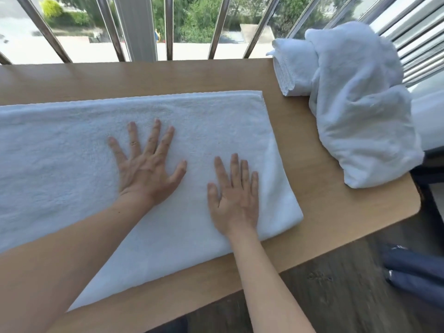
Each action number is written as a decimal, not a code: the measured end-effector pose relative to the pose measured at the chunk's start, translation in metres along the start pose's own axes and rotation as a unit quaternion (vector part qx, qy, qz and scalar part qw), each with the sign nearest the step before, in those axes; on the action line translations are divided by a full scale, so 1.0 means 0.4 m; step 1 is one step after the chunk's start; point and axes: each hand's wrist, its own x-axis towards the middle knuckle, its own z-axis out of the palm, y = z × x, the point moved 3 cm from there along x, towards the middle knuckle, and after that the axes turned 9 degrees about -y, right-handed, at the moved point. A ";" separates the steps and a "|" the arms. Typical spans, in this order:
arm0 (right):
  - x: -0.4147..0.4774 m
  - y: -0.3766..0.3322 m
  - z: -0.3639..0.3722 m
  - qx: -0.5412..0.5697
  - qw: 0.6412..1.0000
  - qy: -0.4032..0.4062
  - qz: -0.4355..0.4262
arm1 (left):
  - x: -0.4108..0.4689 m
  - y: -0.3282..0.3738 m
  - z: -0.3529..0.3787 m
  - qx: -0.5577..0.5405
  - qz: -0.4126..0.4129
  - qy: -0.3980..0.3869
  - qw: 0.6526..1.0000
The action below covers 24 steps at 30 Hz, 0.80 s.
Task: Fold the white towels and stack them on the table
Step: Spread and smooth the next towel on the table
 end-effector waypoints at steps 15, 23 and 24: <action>-0.012 0.094 -0.006 -0.001 0.999 0.022 0.044 | 0.005 0.003 0.003 -0.001 0.003 0.015 1.000; -0.031 0.128 -0.040 0.018 0.989 0.058 0.138 | 0.002 0.005 0.000 -0.013 0.007 0.012 1.000; -0.026 0.064 -0.028 0.017 0.995 0.058 0.078 | 0.002 0.005 0.000 -0.012 0.008 0.012 1.000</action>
